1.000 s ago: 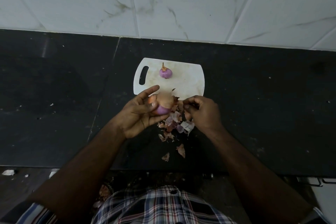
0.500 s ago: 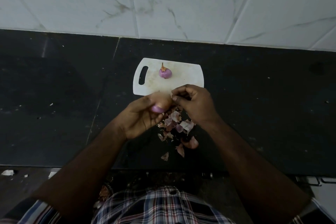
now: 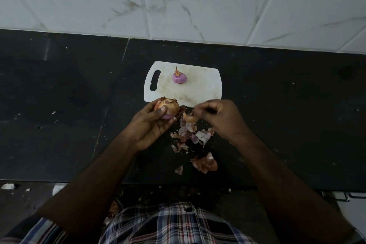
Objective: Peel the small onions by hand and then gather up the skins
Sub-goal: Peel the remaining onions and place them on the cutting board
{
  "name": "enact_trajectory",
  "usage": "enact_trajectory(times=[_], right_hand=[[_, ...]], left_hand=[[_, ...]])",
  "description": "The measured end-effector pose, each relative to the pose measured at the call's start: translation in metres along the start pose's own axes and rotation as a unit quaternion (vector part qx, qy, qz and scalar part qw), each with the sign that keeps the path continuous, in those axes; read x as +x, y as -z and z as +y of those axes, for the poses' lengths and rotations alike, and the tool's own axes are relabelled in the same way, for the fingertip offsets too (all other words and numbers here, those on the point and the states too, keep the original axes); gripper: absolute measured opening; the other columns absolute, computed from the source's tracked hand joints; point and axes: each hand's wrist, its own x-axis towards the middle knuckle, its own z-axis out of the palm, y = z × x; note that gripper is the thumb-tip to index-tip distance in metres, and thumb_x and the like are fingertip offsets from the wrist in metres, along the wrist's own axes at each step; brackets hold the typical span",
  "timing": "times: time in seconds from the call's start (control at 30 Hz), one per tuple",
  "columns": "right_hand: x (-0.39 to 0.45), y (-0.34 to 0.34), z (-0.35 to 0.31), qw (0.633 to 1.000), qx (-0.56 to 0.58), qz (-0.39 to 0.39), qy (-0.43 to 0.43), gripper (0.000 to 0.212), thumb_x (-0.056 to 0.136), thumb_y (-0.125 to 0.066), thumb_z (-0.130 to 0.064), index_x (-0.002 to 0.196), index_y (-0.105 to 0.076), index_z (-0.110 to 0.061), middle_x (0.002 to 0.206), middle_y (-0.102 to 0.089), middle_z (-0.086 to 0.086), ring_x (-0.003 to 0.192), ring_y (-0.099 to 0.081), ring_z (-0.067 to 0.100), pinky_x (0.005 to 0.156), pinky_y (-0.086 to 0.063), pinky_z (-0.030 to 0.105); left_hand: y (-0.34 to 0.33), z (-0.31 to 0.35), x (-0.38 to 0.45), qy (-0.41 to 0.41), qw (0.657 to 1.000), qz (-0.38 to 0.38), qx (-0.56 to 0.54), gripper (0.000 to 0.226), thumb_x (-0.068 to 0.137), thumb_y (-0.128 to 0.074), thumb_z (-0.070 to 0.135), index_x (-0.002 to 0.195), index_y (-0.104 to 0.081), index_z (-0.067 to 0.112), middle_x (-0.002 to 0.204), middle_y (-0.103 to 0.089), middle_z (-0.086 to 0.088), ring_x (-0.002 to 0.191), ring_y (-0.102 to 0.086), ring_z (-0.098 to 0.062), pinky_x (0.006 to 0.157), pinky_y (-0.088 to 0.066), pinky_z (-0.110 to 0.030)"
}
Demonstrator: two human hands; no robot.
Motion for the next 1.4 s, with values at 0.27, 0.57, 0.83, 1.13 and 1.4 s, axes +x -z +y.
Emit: enact_trajectory(times=[0.27, 0.57, 0.83, 1.13, 1.4], right_hand=[[0.017, -0.021, -0.026, 0.998, -0.027, 0.019, 0.046, 0.033, 0.088, -0.072, -0.010, 0.119, -0.070, -0.020, 0.101, -0.073, -0.009, 0.093, -0.067, -0.001, 0.083, -0.054, 0.016], [0.006, -0.032, -0.032, 0.996, 0.064, -0.047, 0.033, 0.023, 0.088, -0.070, -0.002, 0.105, -0.071, -0.016, 0.091, -0.074, -0.002, 0.088, -0.071, 0.011, 0.079, -0.059, 0.028], [0.002, -0.012, -0.016, 0.997, 0.076, 0.011, -0.013, 0.023, 0.085, -0.071, 0.003, 0.096, -0.076, -0.017, 0.095, -0.075, -0.002, 0.086, -0.073, 0.016, 0.075, -0.062, 0.037], [0.013, -0.010, -0.028, 0.999, -0.032, 0.004, 0.014, 0.023, 0.091, -0.070, -0.023, 0.114, -0.074, -0.021, 0.099, -0.073, -0.011, 0.082, -0.067, 0.000, 0.077, -0.057, 0.024], [0.023, -0.036, -0.042, 0.997, -0.066, -0.004, 0.048, 0.020, 0.082, -0.080, -0.024, 0.100, -0.078, -0.017, 0.084, -0.062, -0.019, 0.079, -0.061, 0.001, 0.075, -0.053, 0.024]], left_hand=[[-0.007, -0.001, 0.002, 0.021, 0.998, -0.042, 0.039, 0.100, 0.050, -0.100, 0.017, 0.139, -0.055, 0.015, 0.128, -0.065, -0.015, 0.102, -0.070, -0.029, 0.078, -0.061, -0.034], [-0.005, 0.004, 0.006, -0.041, 0.998, 0.024, 0.035, 0.062, 0.083, -0.068, 0.008, 0.143, -0.050, 0.011, 0.123, -0.066, -0.015, 0.097, -0.073, -0.024, 0.080, -0.061, -0.036], [0.007, 0.007, 0.007, -0.012, 1.000, -0.015, -0.022, 0.073, 0.083, -0.072, 0.010, 0.149, -0.041, 0.013, 0.142, -0.056, -0.022, 0.112, -0.067, -0.031, 0.082, -0.059, -0.035], [0.002, 0.011, 0.003, 0.020, 0.997, -0.075, 0.024, 0.089, 0.061, -0.090, 0.019, 0.142, -0.054, 0.026, 0.130, -0.064, -0.010, 0.100, -0.065, -0.025, 0.072, -0.055, -0.030], [-0.002, 0.011, 0.002, 0.011, 0.994, -0.080, 0.069, 0.096, 0.054, -0.094, 0.017, 0.140, -0.052, 0.018, 0.121, -0.063, -0.008, 0.093, -0.065, -0.025, 0.072, -0.054, -0.030]])
